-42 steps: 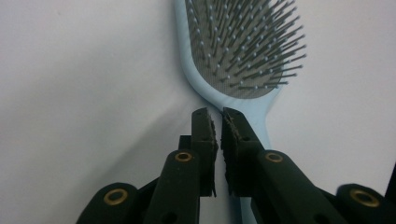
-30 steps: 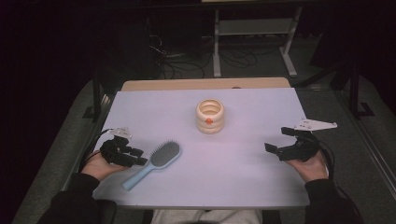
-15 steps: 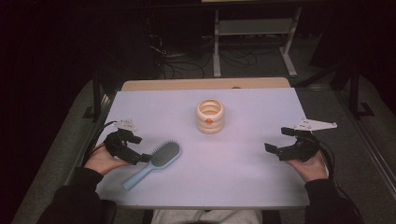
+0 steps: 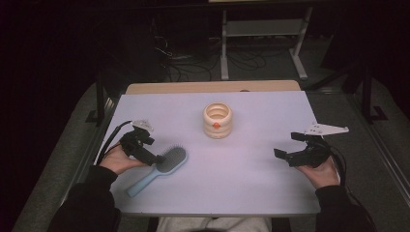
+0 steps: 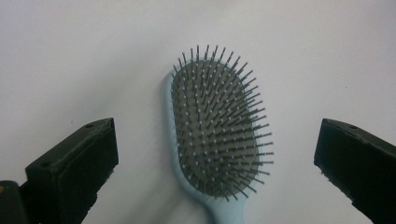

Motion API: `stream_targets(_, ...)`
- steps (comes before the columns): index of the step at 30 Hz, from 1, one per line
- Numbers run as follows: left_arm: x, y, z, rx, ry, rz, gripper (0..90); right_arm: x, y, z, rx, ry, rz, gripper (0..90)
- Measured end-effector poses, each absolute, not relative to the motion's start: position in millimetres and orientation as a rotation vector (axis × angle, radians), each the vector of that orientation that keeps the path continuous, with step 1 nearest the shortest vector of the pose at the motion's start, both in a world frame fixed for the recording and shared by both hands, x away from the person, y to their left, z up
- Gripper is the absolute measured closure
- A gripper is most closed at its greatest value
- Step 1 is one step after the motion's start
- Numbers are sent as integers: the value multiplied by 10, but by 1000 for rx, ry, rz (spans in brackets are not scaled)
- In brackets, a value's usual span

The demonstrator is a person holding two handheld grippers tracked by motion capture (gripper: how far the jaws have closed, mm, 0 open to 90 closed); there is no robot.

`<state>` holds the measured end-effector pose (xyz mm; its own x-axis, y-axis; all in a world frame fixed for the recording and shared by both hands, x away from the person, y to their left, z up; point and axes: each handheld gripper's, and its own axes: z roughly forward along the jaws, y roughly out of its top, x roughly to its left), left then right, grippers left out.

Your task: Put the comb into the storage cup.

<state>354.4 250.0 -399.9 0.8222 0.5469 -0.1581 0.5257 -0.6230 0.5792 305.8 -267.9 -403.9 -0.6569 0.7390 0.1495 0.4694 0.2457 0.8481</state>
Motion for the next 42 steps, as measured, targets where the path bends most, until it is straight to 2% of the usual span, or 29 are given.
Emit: stream_targets(42,3659,2112,-4412,2485,769,28,0,3061,-2674,-4042,1116,2251,1363,0)
